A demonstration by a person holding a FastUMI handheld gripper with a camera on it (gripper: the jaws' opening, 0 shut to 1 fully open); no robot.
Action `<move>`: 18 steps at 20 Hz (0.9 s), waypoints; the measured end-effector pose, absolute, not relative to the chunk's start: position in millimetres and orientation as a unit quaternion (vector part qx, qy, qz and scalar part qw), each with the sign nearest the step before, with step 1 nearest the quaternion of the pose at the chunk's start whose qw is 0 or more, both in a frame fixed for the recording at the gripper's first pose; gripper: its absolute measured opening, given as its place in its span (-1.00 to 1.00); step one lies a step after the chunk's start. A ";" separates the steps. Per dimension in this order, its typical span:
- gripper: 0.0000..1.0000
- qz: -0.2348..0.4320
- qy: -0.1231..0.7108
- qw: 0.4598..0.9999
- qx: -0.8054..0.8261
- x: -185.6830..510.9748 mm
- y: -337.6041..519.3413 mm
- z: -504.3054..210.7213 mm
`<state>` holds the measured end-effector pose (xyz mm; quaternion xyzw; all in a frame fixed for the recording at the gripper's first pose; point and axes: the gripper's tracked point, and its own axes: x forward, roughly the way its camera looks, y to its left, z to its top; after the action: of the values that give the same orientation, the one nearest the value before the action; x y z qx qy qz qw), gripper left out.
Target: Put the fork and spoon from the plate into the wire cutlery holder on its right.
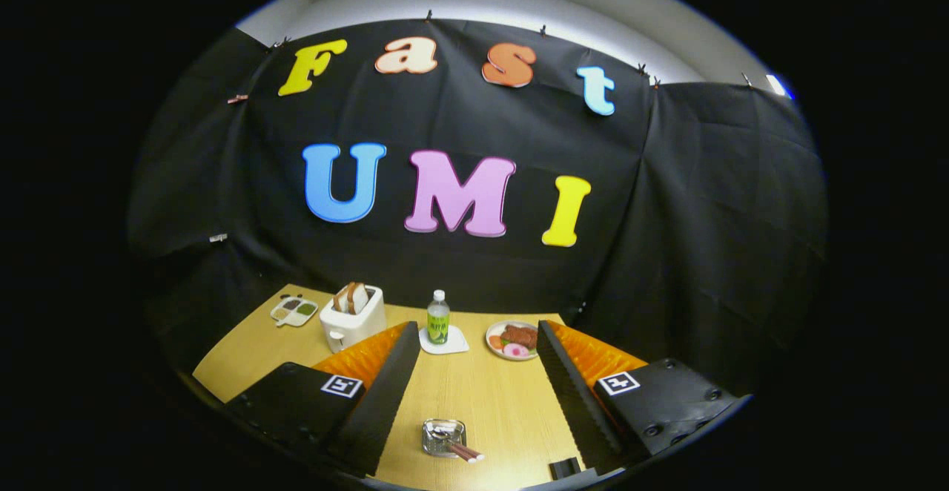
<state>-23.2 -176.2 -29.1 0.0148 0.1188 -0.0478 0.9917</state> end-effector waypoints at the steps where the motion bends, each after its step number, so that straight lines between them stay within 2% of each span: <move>1: 0.95 -0.055 0.100 0.993 0.023 -23.4 -172.1 -21.7; 5: 0.95 -0.061 0.082 0.992 0.068 -19.6 -157.5 -17.6; 18: 0.95 -0.051 0.089 0.993 0.058 -13.6 -146.6 -17.7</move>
<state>-13.6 -146.6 -17.7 0.0584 0.0889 -0.0515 0.9930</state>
